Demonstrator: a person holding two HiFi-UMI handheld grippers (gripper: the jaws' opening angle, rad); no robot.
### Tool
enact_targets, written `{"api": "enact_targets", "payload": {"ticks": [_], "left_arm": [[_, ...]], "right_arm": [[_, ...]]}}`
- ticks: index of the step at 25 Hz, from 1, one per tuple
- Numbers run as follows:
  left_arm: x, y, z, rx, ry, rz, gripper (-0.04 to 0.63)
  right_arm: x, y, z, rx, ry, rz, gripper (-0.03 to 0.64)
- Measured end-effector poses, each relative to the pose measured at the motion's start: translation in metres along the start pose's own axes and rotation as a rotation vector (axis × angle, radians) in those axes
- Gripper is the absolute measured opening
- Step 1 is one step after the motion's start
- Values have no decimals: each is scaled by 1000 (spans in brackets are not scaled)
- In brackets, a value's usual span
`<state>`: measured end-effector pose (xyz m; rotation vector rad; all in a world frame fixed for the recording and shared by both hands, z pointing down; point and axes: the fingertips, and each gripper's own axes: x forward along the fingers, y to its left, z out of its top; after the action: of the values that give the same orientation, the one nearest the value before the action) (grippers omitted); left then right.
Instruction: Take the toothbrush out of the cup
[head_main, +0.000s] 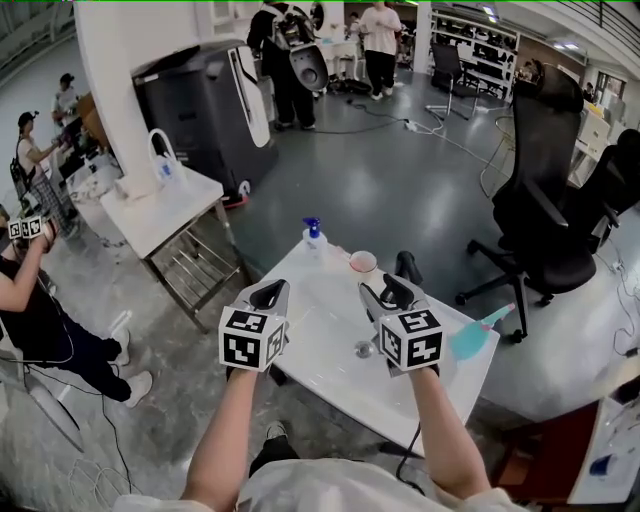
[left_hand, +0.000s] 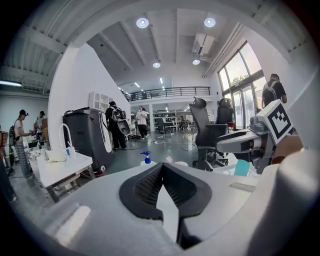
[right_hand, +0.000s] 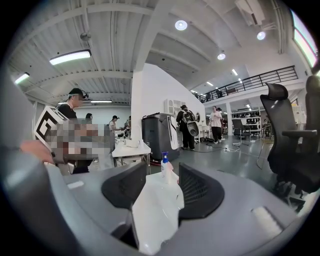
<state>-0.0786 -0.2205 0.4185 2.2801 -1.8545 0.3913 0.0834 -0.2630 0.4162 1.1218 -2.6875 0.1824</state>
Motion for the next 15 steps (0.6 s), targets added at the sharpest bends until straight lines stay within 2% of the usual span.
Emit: {"api": "enact_targets", "payload": {"ticks": [7, 15], "left_arm": [[43, 22, 7, 6, -17, -67, 3], [101, 41, 24, 40, -18, -213, 3]], "right_arm": [[29, -15, 5, 15, -8, -68, 189], [57, -39, 11, 45, -1, -218, 189]]}}
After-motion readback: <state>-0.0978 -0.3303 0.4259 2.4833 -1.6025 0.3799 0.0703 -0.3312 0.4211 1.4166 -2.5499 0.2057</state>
